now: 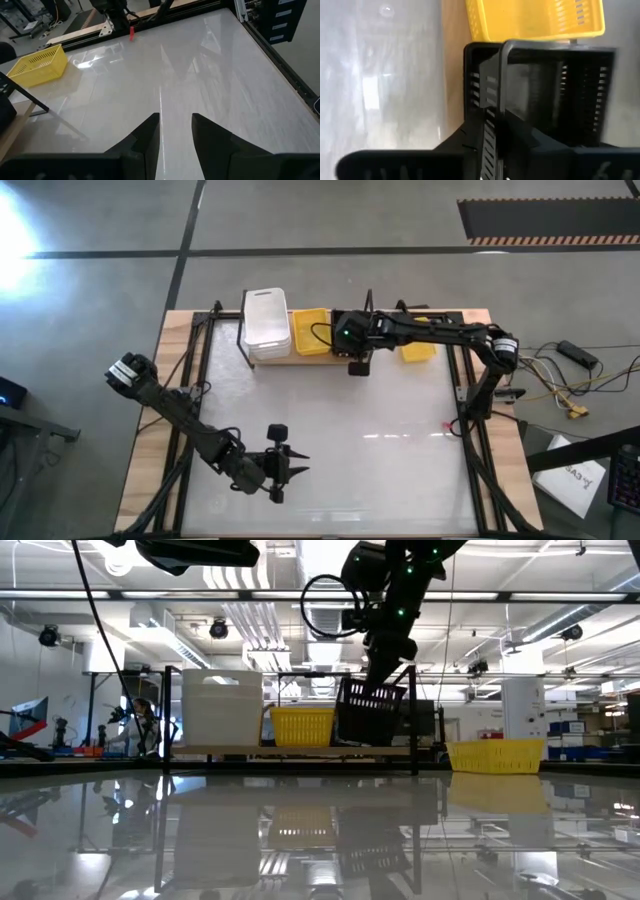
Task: Stack baskets on shelf by color
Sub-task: Stack the black bin on top of the black bin on the shelf, then adjust the stacked yellow bins on the shelf
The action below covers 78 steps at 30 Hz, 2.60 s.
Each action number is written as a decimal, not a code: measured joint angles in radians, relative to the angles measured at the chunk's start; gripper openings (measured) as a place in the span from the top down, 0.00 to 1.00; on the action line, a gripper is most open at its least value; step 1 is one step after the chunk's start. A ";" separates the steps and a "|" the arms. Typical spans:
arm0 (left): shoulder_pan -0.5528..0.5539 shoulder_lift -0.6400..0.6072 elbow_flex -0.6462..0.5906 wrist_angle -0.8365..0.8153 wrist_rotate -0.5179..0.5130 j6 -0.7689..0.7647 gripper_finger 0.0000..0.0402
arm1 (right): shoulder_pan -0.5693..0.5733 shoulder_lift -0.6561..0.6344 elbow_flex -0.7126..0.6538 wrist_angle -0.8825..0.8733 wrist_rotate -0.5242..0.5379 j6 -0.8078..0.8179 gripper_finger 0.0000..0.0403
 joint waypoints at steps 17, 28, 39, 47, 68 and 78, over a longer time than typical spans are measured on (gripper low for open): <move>0.000 0.000 0.000 0.000 0.000 0.001 0.76 | 0.021 0.016 0.072 -0.030 -0.088 0.066 0.63; 0.000 0.000 0.000 0.000 0.000 0.000 0.76 | 0.020 0.052 0.071 -0.023 -0.070 0.033 0.85; 0.001 -0.005 0.000 0.000 0.000 0.001 0.76 | 0.036 0.067 0.107 0.197 -0.098 0.164 0.94; 0.001 -0.013 0.014 0.001 -0.001 0.005 0.76 | 0.020 0.209 0.152 0.297 -0.094 0.198 0.98; -0.006 -0.013 0.012 -0.002 0.000 0.000 0.76 | 0.099 0.292 0.556 -0.062 -0.085 0.132 0.98; -0.024 -0.012 0.012 -0.001 -0.001 -0.026 0.76 | 0.126 0.001 0.233 -0.158 -0.091 0.223 0.98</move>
